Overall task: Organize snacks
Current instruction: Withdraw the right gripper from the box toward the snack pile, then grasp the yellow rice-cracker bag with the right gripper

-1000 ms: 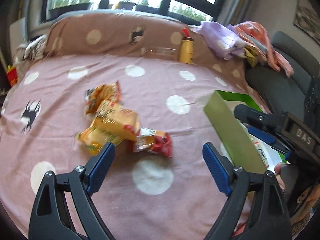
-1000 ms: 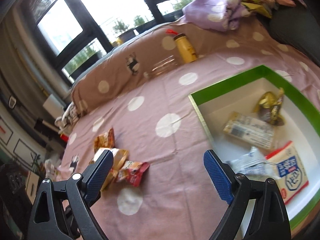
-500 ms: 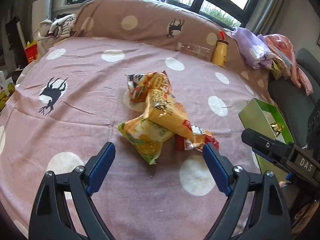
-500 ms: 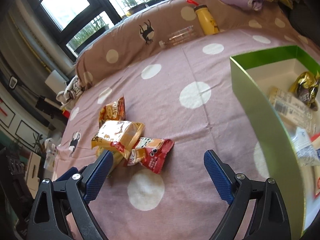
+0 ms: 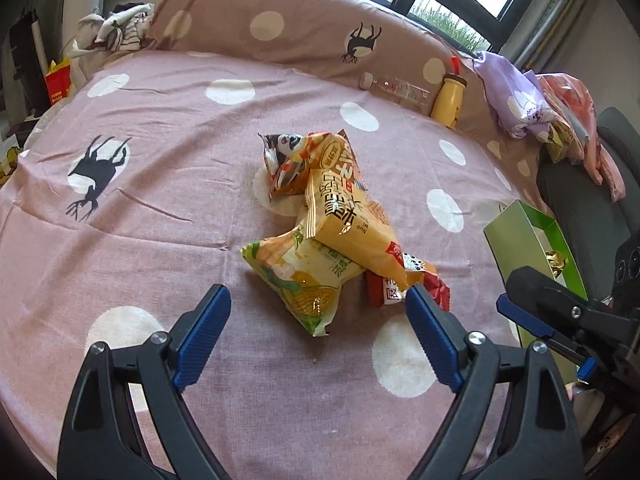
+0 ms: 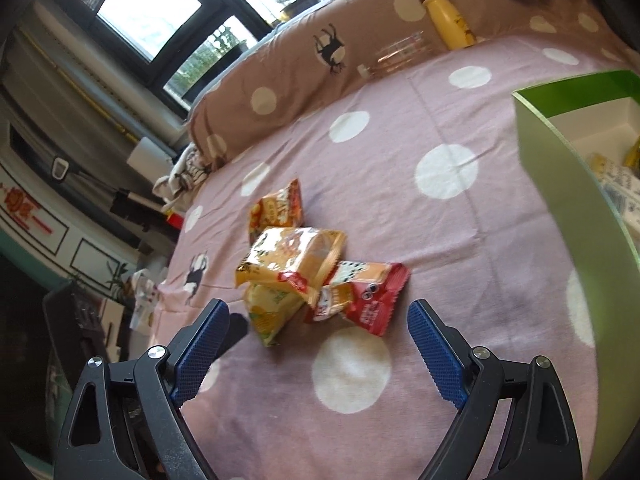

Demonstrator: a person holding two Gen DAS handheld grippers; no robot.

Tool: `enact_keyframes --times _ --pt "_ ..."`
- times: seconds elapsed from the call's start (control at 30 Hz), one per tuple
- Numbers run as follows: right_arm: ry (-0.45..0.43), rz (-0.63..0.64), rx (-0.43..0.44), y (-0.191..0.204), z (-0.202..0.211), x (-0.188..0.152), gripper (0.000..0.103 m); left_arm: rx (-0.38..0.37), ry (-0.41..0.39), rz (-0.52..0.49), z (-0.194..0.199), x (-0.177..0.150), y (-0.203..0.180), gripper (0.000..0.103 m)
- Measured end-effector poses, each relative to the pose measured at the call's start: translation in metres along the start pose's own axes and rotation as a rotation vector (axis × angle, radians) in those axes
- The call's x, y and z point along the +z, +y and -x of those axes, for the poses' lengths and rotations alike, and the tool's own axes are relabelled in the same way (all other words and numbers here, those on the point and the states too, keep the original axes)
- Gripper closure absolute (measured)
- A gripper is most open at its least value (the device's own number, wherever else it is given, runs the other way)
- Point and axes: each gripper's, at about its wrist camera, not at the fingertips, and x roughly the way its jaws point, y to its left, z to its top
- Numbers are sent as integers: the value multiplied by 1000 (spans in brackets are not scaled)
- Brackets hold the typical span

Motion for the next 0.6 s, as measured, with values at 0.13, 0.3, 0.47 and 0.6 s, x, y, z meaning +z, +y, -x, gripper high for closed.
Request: enact_keyframes --times 0.13,0.3,0.47,0.6 --pt "39 6 4 7 -10 16 11 1 23 2 -9 6 1 14" --pt "127 -57 115 9 -38 43 11 -32 -21 -11 -7 25 2 14" --pt "218 -71 100 9 -87 55 11 -87 -38 -85 -18 36 -13 15" --pt "282 -72 131 5 -113 47 11 -72 19 -102 -39 36 -16 27"
